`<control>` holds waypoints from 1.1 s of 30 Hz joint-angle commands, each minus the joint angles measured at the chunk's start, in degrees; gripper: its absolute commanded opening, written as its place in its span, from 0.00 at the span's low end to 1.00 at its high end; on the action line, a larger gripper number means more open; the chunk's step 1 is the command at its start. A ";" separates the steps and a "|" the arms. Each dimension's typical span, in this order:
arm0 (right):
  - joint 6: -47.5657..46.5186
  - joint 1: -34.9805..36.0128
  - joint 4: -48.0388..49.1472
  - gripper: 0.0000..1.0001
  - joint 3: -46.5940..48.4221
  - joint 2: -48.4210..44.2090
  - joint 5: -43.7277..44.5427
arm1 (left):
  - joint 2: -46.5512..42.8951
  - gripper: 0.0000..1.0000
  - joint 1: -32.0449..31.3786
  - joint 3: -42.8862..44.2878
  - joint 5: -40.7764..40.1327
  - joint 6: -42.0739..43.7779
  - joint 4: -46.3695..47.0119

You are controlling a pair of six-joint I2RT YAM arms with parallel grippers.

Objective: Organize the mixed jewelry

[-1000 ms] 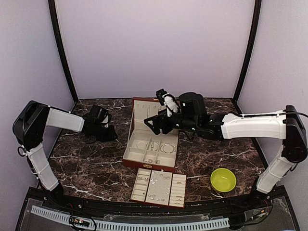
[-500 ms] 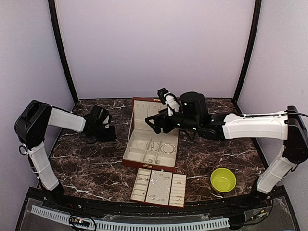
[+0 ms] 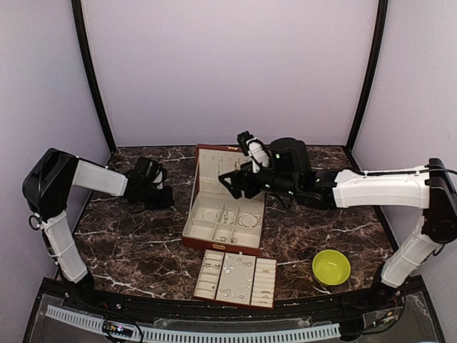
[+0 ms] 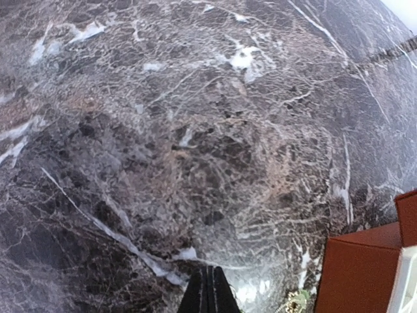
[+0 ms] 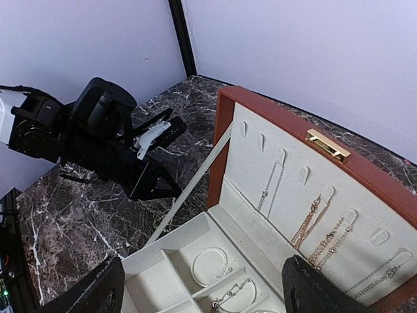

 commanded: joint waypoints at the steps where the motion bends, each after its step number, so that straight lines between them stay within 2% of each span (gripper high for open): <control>1: 0.21 -0.67 2.20 0.85 -1.06 -2.60 1.82 | -6.57 0.00 0.29 -2.57 1.65 3.68 2.13; 8: 0.96 -1.30 3.56 0.84 -1.76 -3.74 1.26 | -18.02 0.00 0.46 -4.45 7.10 9.55 0.29; 15: 1.50 -1.50 5.20 0.84 -1.97 -3.81 -1.58 | -27.39 0.00 0.47 -2.82 16.60 15.87 -4.48; 20: 1.66 -1.15 8.59 0.84 -2.01 -2.67 -7.08 | -28.39 0.00 0.47 2.34 27.75 20.62 -11.12; 24: 1.19 0.30 12.02 0.84 -1.54 -0.44 -9.00 | -29.37 0.00 0.47 4.10 31.88 22.57 -12.70; 33: -0.08 2.51 17.58 0.69 3.79 8.28 -15.36 | -30.08 0.00 0.38 7.95 40.01 24.10 -16.19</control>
